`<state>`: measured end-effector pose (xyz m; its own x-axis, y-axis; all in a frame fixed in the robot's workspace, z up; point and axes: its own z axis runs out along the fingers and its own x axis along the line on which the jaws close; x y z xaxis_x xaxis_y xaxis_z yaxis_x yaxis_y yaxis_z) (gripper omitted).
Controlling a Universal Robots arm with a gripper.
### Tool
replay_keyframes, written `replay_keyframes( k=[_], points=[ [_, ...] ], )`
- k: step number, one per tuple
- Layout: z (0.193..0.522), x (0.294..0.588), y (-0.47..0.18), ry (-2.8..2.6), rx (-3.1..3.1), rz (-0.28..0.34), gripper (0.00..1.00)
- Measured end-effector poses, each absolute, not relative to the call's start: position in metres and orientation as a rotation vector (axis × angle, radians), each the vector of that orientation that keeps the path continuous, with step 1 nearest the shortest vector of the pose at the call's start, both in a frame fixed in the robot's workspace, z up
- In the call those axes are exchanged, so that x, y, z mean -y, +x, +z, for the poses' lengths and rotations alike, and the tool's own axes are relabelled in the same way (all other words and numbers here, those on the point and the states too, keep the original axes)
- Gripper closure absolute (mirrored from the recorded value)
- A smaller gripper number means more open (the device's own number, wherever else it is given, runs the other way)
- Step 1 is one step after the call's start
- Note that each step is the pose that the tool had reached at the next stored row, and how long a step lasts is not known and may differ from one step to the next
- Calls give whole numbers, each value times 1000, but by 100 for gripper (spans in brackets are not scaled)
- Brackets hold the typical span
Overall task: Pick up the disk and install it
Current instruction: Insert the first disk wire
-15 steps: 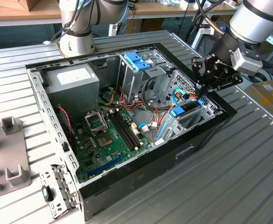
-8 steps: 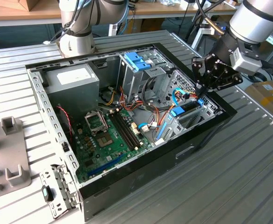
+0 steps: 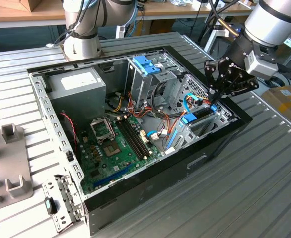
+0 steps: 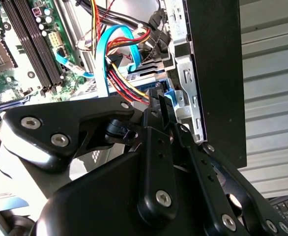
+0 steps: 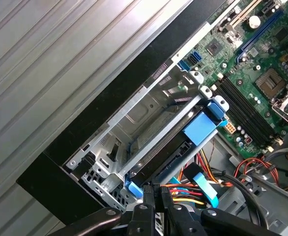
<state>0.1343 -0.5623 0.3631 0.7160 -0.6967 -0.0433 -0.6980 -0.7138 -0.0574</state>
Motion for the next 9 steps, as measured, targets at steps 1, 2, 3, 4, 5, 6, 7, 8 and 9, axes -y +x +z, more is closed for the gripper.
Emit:
replay_keyframes(
  k=[1,2,3,4,5,6,7,8,9],
  points=[
    [363,562,134,-2844,-1161,28,83],
    [363,562,134,-2842,-1167,28,83],
    [363,562,134,-2839,-1174,28,83],
    [363,562,134,-2837,-1179,28,83],
    [363,562,134,-2835,-1183,27,83],
    [363,562,134,-2833,-1188,27,83],
    [363,562,134,-2831,-1192,27,83],
    [363,562,134,-2828,-1198,27,83],
    [363,562,134,-2827,-1202,27,83]
  ],
)
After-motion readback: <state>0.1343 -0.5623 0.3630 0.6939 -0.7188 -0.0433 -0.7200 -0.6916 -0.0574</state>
